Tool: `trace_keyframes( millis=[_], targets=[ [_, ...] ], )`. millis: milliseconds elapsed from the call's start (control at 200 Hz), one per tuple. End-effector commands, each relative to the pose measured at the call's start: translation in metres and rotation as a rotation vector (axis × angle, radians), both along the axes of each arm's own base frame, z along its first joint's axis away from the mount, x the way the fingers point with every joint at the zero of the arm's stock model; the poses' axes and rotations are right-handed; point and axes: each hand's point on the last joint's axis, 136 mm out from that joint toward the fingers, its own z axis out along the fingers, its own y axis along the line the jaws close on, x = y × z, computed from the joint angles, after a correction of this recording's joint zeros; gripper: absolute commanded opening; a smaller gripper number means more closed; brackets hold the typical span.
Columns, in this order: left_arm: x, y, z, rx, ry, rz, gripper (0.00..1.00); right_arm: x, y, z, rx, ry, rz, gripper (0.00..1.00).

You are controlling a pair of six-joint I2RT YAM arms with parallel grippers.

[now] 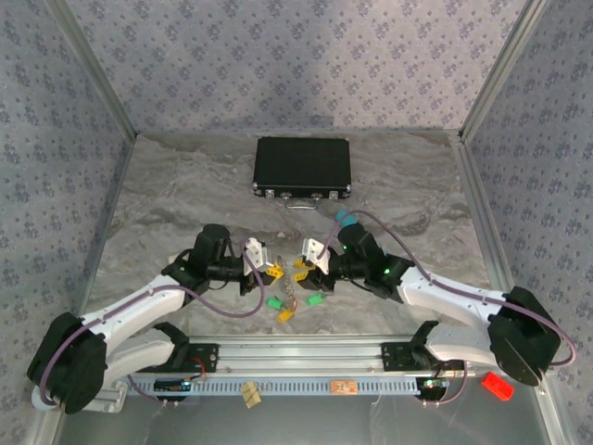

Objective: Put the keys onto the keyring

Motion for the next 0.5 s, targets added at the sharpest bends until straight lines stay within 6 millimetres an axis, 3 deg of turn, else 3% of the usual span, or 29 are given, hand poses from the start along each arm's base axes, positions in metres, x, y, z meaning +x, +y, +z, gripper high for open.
trace_keyframes(
  millis=[0, 250, 495],
  targets=[
    [-0.002, -0.002, 0.010, -0.045, -0.037, -0.027, 0.00, 0.001, 0.014, 0.016, 0.096, -0.097, 0.058, 0.30],
    [-0.003, -0.003, 0.011, -0.055, -0.037, -0.032, 0.00, -0.002, 0.020, 0.013, 0.105, -0.091, 0.098, 0.15],
    [-0.002, -0.002, 0.014, -0.066, -0.048, -0.024, 0.00, -0.006, 0.023, 0.002, 0.066, -0.074, 0.119, 0.13]
  ],
)
